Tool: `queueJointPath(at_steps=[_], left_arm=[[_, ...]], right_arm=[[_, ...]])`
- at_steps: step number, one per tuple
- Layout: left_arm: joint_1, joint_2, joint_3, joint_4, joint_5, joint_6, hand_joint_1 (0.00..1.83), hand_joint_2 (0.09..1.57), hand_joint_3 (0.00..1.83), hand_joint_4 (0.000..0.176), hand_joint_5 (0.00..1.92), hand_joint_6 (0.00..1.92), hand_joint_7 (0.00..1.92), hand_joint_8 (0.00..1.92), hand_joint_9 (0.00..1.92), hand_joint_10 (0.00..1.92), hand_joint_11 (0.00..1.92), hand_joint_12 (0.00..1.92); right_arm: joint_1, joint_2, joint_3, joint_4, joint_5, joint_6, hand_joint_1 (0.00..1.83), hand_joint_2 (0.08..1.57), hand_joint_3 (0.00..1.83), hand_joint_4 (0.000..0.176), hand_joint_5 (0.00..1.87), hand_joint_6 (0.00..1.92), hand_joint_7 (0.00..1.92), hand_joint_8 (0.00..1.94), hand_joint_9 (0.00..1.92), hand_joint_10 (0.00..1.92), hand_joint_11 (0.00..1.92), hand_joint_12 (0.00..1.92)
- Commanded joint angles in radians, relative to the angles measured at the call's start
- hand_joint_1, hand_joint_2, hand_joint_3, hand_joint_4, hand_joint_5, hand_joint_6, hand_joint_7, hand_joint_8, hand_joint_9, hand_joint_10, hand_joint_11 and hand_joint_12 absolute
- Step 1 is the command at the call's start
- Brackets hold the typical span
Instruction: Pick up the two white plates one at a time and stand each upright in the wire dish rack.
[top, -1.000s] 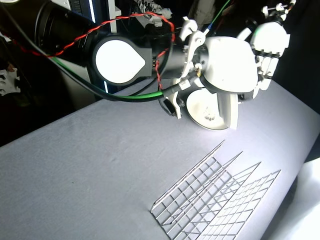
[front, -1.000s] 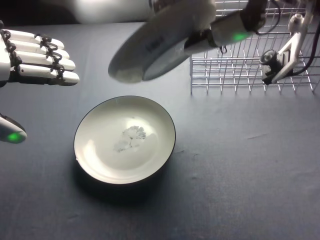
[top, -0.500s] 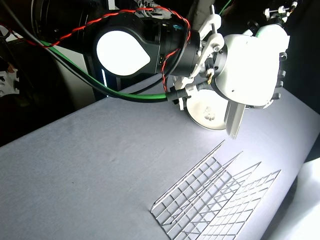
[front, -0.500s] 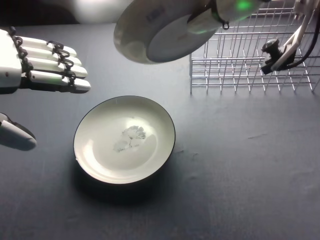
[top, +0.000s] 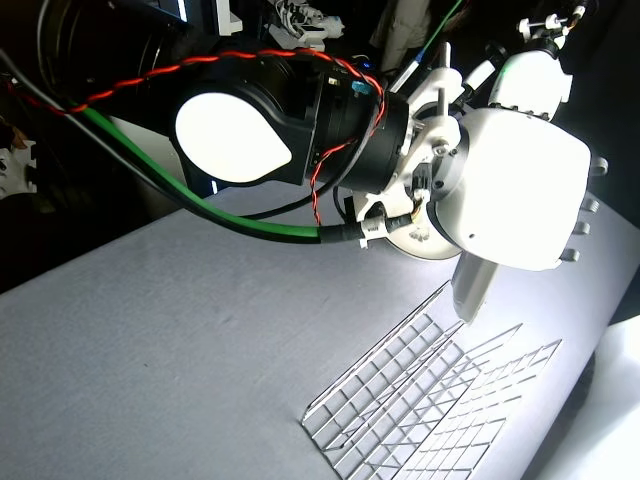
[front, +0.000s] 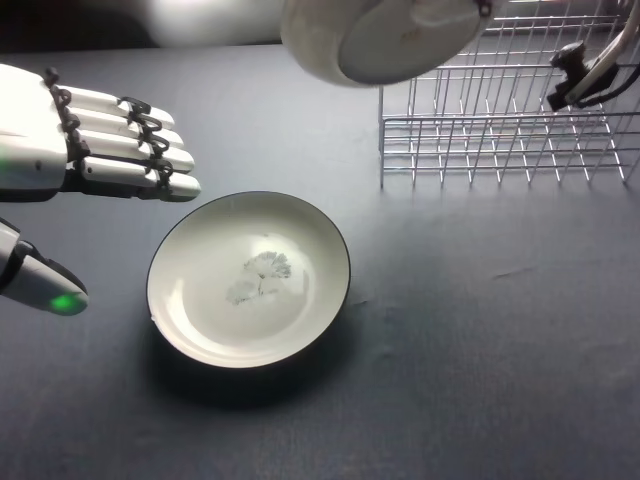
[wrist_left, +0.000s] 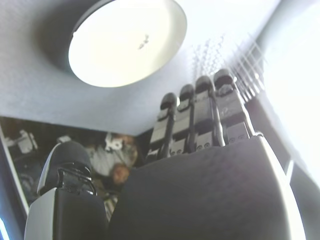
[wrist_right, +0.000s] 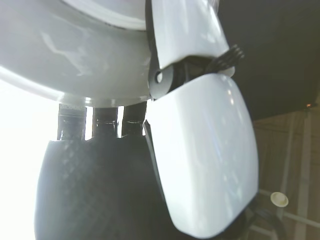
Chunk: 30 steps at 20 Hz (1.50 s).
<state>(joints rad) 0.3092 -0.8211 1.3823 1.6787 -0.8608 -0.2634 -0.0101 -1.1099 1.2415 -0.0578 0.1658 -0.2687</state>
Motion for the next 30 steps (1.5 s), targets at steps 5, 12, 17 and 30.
queueJointPath(at_steps=[5, 12, 17, 30], left_arm=[[-0.010, -0.002, 0.006, -0.063, -0.002, -0.001, 0.00, 1.12, 0.00, 0.000, 0.03, 0.00, 0.01, 0.01, 0.00, 0.00, 0.00, 0.00], [0.013, -0.018, 0.006, -0.061, 0.010, -0.001, 0.00, 1.12, 0.00, 0.000, 0.04, 0.01, 0.01, 0.00, 0.00, 0.00, 0.00, 0.00], [0.063, -0.035, 0.004, -0.061, 0.010, -0.008, 0.00, 1.12, 0.00, 0.000, 0.04, 0.01, 0.01, 0.00, 0.00, 0.00, 0.00, 0.00], [0.144, -0.088, 0.004, -0.074, 0.057, -0.005, 0.00, 1.13, 0.00, 0.000, 0.08, 0.02, 0.05, 0.02, 0.03, 0.01, 0.02, 0.01]], right_arm=[[0.033, 0.008, 0.030, 0.055, 0.132, 0.013, 1.50, 1.05, 0.00, 0.000, 1.05, 0.75, 1.11, 0.68, 1.09, 0.77, 0.88, 1.45], [0.022, 0.027, 0.062, 0.111, 0.117, 0.013, 1.50, 1.05, 0.00, 0.000, 1.05, 0.74, 1.11, 0.68, 1.10, 0.77, 0.88, 1.43], [0.002, 0.028, 0.107, 0.118, 0.114, 0.013, 1.48, 1.06, 0.00, 0.000, 1.02, 0.78, 1.11, 0.70, 1.08, 0.83, 0.89, 1.33], [-0.106, 0.027, 0.200, 0.117, 0.132, 0.004, 1.50, 1.05, 0.00, 0.000, 1.04, 0.74, 1.10, 0.72, 1.09, 0.79, 0.86, 1.45]])
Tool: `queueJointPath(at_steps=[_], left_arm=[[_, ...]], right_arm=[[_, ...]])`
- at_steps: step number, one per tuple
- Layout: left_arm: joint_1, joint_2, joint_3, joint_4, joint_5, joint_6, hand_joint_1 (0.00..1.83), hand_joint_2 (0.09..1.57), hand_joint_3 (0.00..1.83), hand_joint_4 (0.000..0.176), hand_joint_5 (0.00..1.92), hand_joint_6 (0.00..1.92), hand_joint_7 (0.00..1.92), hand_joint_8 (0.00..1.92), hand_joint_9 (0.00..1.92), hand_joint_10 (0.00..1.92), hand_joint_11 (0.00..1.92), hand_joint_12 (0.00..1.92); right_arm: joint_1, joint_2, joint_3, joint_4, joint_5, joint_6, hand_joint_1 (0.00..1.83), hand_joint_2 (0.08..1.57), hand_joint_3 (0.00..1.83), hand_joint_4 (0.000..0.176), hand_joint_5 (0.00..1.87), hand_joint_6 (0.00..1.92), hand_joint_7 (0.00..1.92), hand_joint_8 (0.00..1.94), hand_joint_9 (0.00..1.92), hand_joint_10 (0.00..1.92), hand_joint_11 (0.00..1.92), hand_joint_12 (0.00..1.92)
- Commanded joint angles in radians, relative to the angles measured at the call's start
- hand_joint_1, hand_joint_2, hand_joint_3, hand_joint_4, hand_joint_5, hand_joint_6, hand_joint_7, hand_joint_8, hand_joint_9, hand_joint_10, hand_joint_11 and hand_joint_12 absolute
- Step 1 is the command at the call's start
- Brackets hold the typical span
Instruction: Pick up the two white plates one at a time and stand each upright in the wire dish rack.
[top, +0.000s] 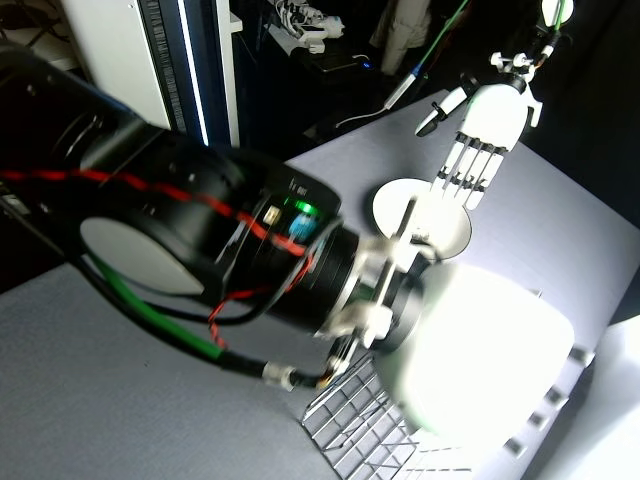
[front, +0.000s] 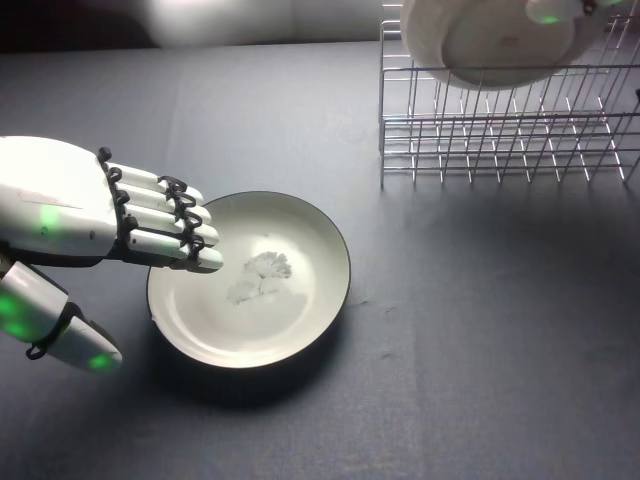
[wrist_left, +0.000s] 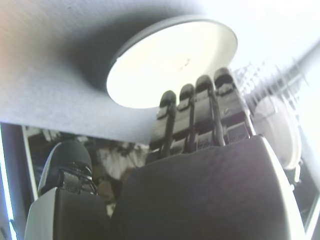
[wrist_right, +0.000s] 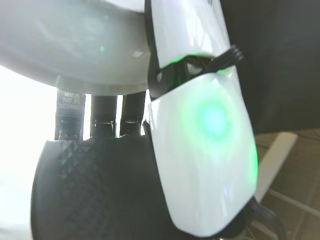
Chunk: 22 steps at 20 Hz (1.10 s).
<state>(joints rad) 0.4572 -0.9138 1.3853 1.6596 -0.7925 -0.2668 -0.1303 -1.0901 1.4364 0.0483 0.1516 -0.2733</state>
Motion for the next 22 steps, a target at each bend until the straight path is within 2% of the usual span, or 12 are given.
queueJointPath(at_steps=[1, 7, 14, 15, 16, 17, 19, 22], left_arm=[[0.000, 0.003, -0.001, -0.056, -0.010, -0.001, 0.00, 1.13, 0.00, 0.000, 0.07, 0.01, 0.04, 0.01, 0.02, 0.00, 0.00, 0.00], [0.025, -0.007, 0.000, -0.063, 0.008, 0.003, 0.00, 1.13, 0.00, 0.000, 0.07, 0.00, 0.04, 0.00, 0.02, 0.00, 0.01, 0.01], [0.051, -0.019, 0.023, -0.071, 0.030, 0.003, 0.00, 1.13, 0.00, 0.000, 0.03, 0.00, 0.01, 0.00, 0.00, 0.00, 0.00, 0.00], [0.051, -0.021, 0.026, -0.071, 0.036, 0.003, 0.00, 1.13, 0.00, 0.000, 0.03, 0.00, 0.01, 0.00, 0.00, 0.00, 0.00, 0.00], [0.051, -0.022, 0.029, -0.071, 0.038, 0.003, 0.00, 1.14, 0.00, 0.000, 0.05, 0.01, 0.03, 0.01, 0.01, 0.00, 0.00, 0.00], [0.051, -0.024, 0.032, -0.071, 0.039, 0.003, 0.00, 1.14, 0.00, 0.000, 0.05, 0.01, 0.04, 0.01, 0.02, 0.01, 0.02, 0.01], [0.051, -0.027, 0.037, -0.071, 0.039, 0.003, 0.00, 1.14, 0.00, 0.000, 0.07, 0.02, 0.06, 0.02, 0.04, 0.02, 0.03, 0.01], [0.055, -0.027, 0.041, -0.071, 0.039, 0.003, 0.00, 1.15, 0.00, 0.000, 0.07, 0.01, 0.06, 0.01, 0.03, 0.01, 0.02, 0.01]], right_arm=[[0.010, 0.008, 0.009, 0.011, 0.147, 0.008, 1.50, 1.06, 0.00, 0.000, 1.02, 0.77, 1.09, 0.74, 1.09, 0.79, 0.87, 1.44], [-0.014, 0.040, 0.011, 0.011, 0.150, 0.008, 1.50, 1.06, 0.00, 0.000, 1.00, 0.81, 1.07, 0.76, 1.07, 0.81, 0.86, 1.46], [-0.057, 0.075, 0.011, 0.011, 0.150, 0.008, 1.50, 1.05, 0.00, 0.000, 1.01, 0.74, 1.13, 0.67, 1.14, 0.76, 0.83, 1.47], [-0.067, 0.076, 0.011, 0.008, 0.153, 0.007, 1.42, 1.04, 0.00, 0.000, 1.02, 0.76, 1.16, 0.66, 1.14, 0.85, 0.91, 1.06], [-0.073, 0.076, 0.011, -0.001, 0.158, 0.007, 1.40, 1.04, 0.00, 0.000, 1.02, 0.80, 1.16, 0.66, 1.13, 0.88, 0.97, 0.89], [-0.078, 0.076, 0.011, -0.006, 0.160, 0.007, 1.48, 1.04, 0.01, 0.000, 1.01, 0.80, 1.18, 0.56, 1.13, 0.76, 0.86, 1.35], [-0.090, 0.076, 0.011, -0.019, 0.162, 0.004, 1.50, 1.04, 0.00, 0.000, 1.04, 0.75, 1.21, 0.50, 1.14, 0.73, 0.85, 1.45], [-0.122, 0.075, 0.011, -0.047, 0.162, 0.004, 1.50, 1.04, 0.00, 0.000, 1.05, 0.72, 1.19, 0.55, 1.14, 0.69, 0.91, 1.40]])
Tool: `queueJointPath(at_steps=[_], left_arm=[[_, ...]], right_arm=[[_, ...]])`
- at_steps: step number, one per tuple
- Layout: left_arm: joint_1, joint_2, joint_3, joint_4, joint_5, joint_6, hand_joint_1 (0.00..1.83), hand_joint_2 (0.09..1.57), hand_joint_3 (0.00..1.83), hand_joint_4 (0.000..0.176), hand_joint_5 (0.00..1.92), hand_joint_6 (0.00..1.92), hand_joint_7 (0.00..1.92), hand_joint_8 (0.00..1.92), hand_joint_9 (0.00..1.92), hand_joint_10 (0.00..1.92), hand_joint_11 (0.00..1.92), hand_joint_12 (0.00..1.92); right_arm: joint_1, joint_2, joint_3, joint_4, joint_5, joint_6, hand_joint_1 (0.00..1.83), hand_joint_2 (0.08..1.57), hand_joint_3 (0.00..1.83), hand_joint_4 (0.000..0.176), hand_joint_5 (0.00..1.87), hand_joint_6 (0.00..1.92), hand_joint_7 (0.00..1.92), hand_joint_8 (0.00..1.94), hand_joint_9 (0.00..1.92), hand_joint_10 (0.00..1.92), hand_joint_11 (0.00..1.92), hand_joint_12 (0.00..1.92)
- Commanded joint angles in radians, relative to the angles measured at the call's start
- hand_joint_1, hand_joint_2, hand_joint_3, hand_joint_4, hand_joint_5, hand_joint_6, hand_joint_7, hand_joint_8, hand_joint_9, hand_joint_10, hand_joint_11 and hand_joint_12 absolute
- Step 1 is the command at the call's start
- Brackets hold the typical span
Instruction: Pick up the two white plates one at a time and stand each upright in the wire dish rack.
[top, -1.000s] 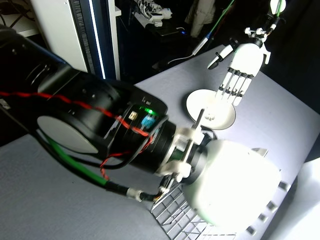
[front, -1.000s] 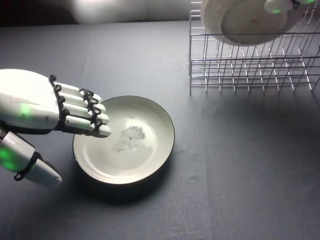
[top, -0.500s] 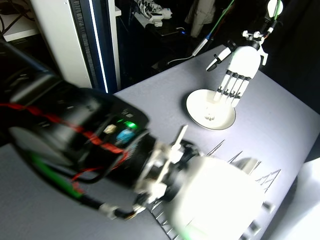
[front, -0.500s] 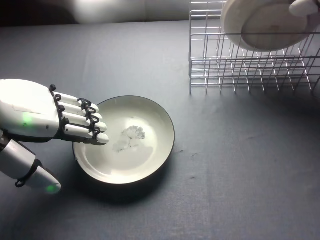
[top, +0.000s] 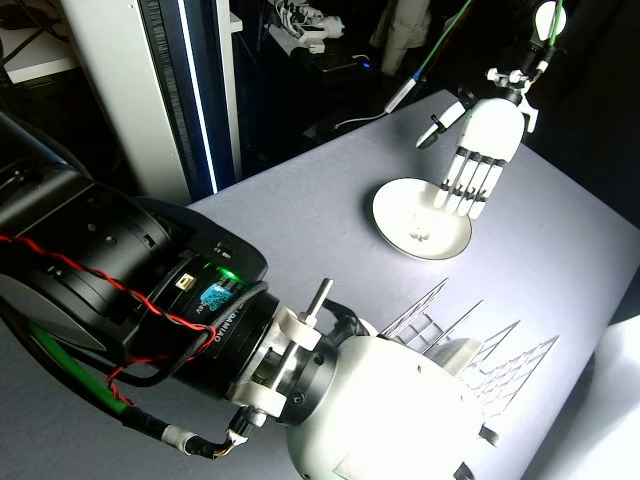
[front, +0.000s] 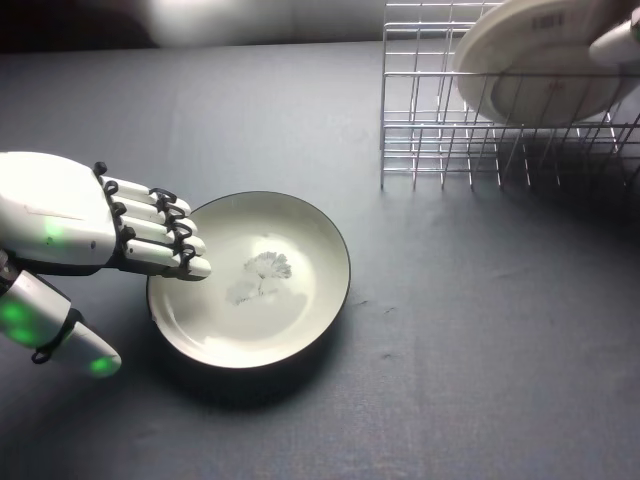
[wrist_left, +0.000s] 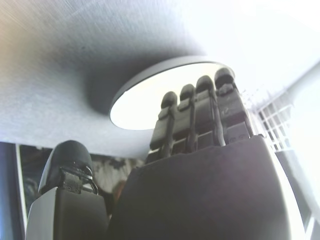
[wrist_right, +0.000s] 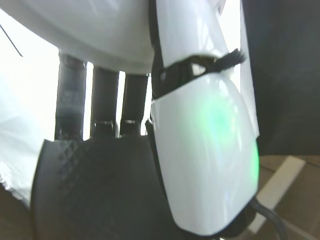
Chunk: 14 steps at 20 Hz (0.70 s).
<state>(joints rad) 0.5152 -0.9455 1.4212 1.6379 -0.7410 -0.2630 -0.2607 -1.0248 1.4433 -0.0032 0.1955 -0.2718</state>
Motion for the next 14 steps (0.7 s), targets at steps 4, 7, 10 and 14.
queueJointPath(at_steps=[4, 7, 10, 14], left_arm=[[-0.003, 0.002, 0.009, -0.049, -0.014, -0.001, 0.00, 1.16, 0.01, 0.000, 0.07, 0.01, 0.06, 0.01, 0.04, 0.01, 0.02, 0.01], [-0.003, 0.001, 0.010, -0.049, -0.022, -0.001, 0.00, 1.15, 0.00, 0.000, 0.08, 0.01, 0.07, 0.01, 0.04, 0.00, 0.02, 0.02], [-0.001, 0.001, 0.010, -0.049, -0.026, -0.001, 0.00, 1.16, 0.00, 0.000, 0.08, 0.01, 0.07, 0.00, 0.05, 0.01, 0.03, 0.03], [0.004, 0.001, 0.009, -0.049, -0.026, -0.001, 0.00, 1.15, 0.00, 0.000, 0.07, 0.01, 0.07, 0.01, 0.04, 0.00, 0.01, 0.02]], right_arm=[[-0.009, 0.010, 0.004, -0.002, 0.144, 0.000, 1.50, 1.03, 0.00, 0.000, 1.07, 0.68, 1.19, 0.54, 1.16, 0.69, 0.90, 1.41], [0.024, 0.006, 0.003, -0.002, 0.151, 0.000, 1.40, 1.04, 0.00, 0.000, 1.03, 0.80, 1.17, 0.61, 1.13, 0.87, 1.00, 0.85], [0.053, 0.002, 0.000, -0.025, 0.153, 0.000, 1.39, 1.06, 0.00, 0.000, 0.98, 0.91, 1.12, 0.71, 1.09, 0.91, 1.03, 0.73], [0.064, 0.003, -0.010, -0.041, 0.153, 0.000, 1.37, 1.14, 0.00, 0.000, 0.82, 1.17, 0.95, 0.98, 0.92, 1.20, 0.88, 0.73]])
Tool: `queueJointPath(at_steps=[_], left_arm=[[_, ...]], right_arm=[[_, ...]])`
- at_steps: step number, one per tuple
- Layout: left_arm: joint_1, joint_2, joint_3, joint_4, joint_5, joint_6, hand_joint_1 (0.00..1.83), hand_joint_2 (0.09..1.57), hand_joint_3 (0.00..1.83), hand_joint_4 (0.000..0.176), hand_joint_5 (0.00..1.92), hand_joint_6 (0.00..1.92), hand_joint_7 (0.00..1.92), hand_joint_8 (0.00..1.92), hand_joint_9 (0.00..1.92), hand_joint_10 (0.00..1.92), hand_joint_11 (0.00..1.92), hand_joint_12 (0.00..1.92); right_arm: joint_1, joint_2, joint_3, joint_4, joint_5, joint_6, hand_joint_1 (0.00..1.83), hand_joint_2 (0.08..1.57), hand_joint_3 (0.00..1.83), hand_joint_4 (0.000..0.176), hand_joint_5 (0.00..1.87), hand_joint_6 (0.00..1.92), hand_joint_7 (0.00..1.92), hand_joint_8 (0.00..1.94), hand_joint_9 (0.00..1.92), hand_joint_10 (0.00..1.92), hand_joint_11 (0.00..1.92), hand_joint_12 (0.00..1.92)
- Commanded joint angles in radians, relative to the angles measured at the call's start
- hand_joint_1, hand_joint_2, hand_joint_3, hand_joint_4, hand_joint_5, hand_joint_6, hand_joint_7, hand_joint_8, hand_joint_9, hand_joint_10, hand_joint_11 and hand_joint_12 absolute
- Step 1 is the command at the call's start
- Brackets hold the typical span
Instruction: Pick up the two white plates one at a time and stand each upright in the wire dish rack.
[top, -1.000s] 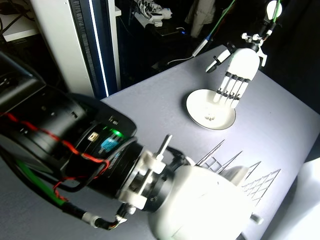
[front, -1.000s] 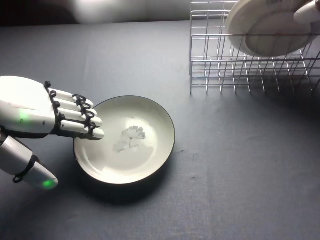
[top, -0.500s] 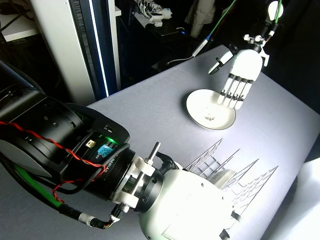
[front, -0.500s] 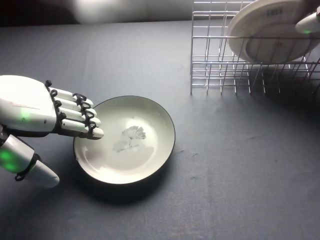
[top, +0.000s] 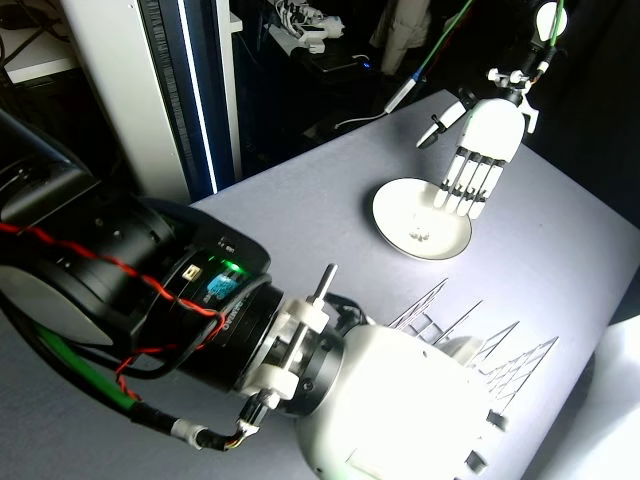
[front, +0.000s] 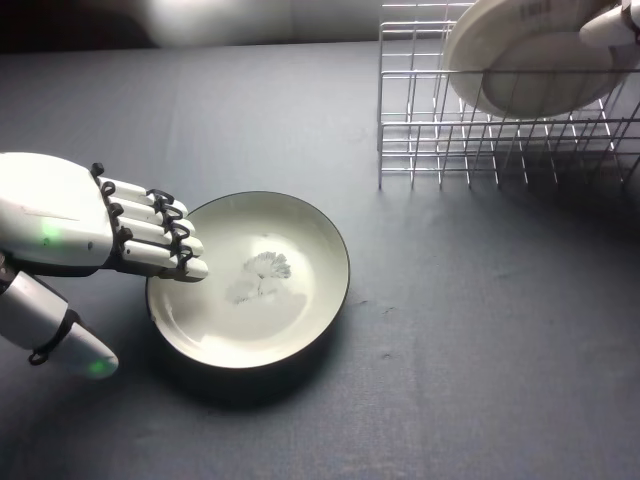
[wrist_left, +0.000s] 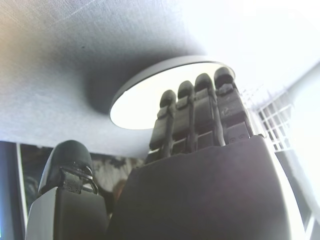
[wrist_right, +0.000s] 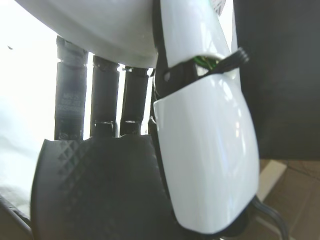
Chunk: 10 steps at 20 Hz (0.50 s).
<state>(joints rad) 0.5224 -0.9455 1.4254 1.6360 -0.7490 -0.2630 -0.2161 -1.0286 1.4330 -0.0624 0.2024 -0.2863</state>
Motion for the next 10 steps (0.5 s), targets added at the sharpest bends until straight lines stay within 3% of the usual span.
queueJointPath(at_steps=[1, 2, 3, 4, 5, 7, 10], left_arm=[[-0.001, 0.001, 0.005, -0.047, -0.018, -0.001, 0.00, 1.15, 0.00, 0.000, 0.05, 0.00, 0.05, 0.00, 0.02, 0.00, 0.00, 0.01], [0.003, 0.001, 0.005, -0.047, -0.018, -0.001, 0.00, 1.15, 0.00, 0.000, 0.06, 0.01, 0.05, 0.00, 0.03, 0.00, 0.01, 0.01], [0.006, 0.001, 0.006, -0.047, -0.018, -0.001, 0.00, 1.15, 0.00, 0.000, 0.07, 0.01, 0.06, 0.01, 0.03, 0.01, 0.01, 0.01], [0.009, 0.001, 0.006, -0.047, -0.018, -0.001, 0.00, 1.15, 0.00, 0.000, 0.06, 0.00, 0.05, 0.00, 0.03, 0.00, 0.00, 0.01], [0.010, 0.001, 0.006, -0.047, -0.018, -0.001, 0.00, 1.15, 0.00, 0.000, 0.07, 0.01, 0.07, 0.01, 0.04, 0.01, 0.02, 0.01], [0.010, 0.001, 0.006, -0.047, -0.018, -0.001, 0.00, 1.15, 0.00, 0.000, 0.07, 0.00, 0.07, 0.01, 0.05, 0.01, 0.02, 0.02], [0.010, 0.000, 0.010, -0.047, -0.016, -0.001, 0.00, 1.15, 0.00, 0.000, 0.05, 0.00, 0.04, 0.00, 0.02, 0.00, 0.00, 0.00]], right_arm=[[0.020, 0.007, -0.002, 0.015, 0.146, 0.014, 1.23, 1.17, 0.00, 0.000, 0.79, 1.24, 0.93, 1.07, 0.87, 0.63, 0.81, 0.76], [0.020, 0.007, -0.004, 0.011, 0.146, 0.014, 1.20, 1.18, 0.00, 0.000, 0.77, 1.28, 0.92, 1.11, 0.92, 0.32, 0.75, 0.80], [0.018, 0.007, -0.005, 0.001, 0.146, 0.014, 1.14, 1.20, 0.00, 0.000, 0.80, 1.24, 0.85, 0.49, 0.94, 0.19, 0.71, 0.82], [0.014, 0.007, -0.005, -0.012, 0.146, 0.014, 1.23, 1.16, 0.00, 0.000, 0.71, 0.55, 0.87, 0.19, 0.91, 0.10, 0.62, 0.85], [0.009, 0.007, -0.005, -0.014, 0.138, 0.014, 1.23, 1.15, 0.00, 0.000, 0.74, 0.22, 0.86, 0.07, 0.88, 0.04, 0.55, 0.85], [-0.003, 0.008, -0.004, 0.003, 0.126, 0.023, 1.24, 1.11, 0.00, 0.000, 0.79, 0.04, 0.85, 0.00, 0.85, 0.01, 0.50, 0.87], [-0.011, 0.007, -0.005, 0.015, 0.138, 0.023, 1.26, 1.08, 0.00, 0.000, 0.77, 0.01, 0.82, 0.00, 0.82, 0.00, 0.45, 0.90]])
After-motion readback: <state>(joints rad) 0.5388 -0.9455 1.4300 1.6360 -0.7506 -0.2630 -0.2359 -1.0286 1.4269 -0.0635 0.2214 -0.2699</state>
